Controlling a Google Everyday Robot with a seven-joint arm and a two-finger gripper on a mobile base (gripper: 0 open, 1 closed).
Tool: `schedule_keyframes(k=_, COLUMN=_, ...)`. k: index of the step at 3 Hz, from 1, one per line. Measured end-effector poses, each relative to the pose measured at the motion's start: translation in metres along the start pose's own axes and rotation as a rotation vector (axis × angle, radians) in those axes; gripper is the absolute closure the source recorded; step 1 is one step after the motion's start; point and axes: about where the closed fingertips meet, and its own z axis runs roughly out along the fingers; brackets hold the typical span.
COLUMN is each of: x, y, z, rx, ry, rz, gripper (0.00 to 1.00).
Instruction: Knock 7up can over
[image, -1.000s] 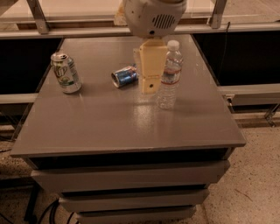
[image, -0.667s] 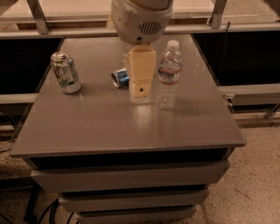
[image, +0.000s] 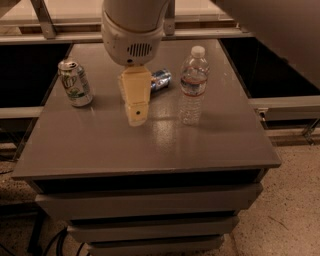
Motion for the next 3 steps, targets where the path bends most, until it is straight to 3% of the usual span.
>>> schedule_keyframes(k=2, x=-0.023, y=-0.023, z=0.051, rx=-0.037, ry=0.014, rz=0.017, gripper=0.00)
schedule_keyframes(k=3, x=-0.023, y=-0.023, z=0.051, rx=-0.037, ry=0.014, rz=0.017, gripper=0.00)
